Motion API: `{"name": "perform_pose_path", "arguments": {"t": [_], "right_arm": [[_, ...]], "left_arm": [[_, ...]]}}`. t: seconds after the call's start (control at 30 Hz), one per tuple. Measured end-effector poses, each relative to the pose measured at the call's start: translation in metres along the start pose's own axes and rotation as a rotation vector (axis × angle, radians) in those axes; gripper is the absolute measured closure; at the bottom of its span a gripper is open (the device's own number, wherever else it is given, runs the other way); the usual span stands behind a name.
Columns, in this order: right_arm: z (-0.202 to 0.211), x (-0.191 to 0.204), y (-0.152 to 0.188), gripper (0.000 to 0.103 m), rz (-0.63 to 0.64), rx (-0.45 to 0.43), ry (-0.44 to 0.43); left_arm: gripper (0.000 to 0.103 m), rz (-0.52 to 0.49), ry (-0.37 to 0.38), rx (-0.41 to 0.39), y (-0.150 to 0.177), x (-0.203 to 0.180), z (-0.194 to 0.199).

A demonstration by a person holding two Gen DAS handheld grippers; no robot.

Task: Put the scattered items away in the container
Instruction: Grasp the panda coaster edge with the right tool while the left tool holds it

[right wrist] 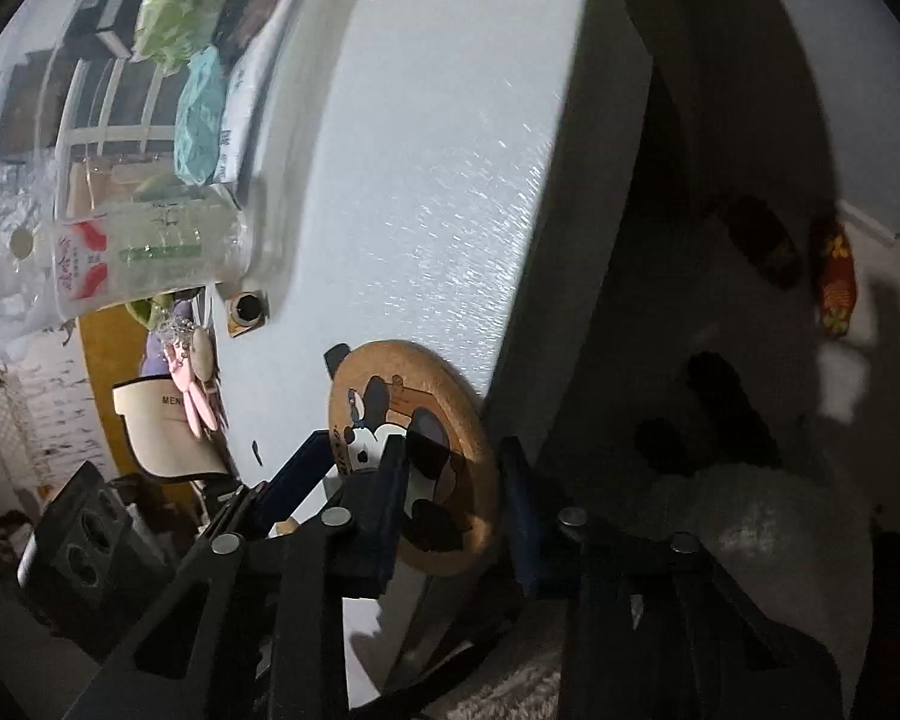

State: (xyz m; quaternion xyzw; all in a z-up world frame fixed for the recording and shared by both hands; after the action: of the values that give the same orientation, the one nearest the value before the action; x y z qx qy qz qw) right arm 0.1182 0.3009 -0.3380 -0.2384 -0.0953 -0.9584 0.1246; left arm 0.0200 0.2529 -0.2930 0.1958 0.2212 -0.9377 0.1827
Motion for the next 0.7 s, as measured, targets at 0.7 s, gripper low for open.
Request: {"name": "perform_pose_path", "arguments": {"t": [0.7], "right_arm": [[0.019, 0.066, 0.002, 0.094, -0.027, 0.116, 0.008]], "left_arm": [[0.04, -0.479, -0.326, -0.191, 0.028, -0.041, 0.052]]}}
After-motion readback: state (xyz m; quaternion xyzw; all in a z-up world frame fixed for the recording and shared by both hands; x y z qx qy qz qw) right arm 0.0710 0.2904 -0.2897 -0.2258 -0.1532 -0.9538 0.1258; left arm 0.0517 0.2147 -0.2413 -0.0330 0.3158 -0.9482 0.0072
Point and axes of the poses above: each gripper's, at about its wrist camera, not at the fingertips, and z roughly against the way its jaws point, x to its left, y to its underside, the point moved 8 cm from there along -z, roughly the way its jaws point, and after that the axes turned 13 degrees about y, right-handed, at the moved point
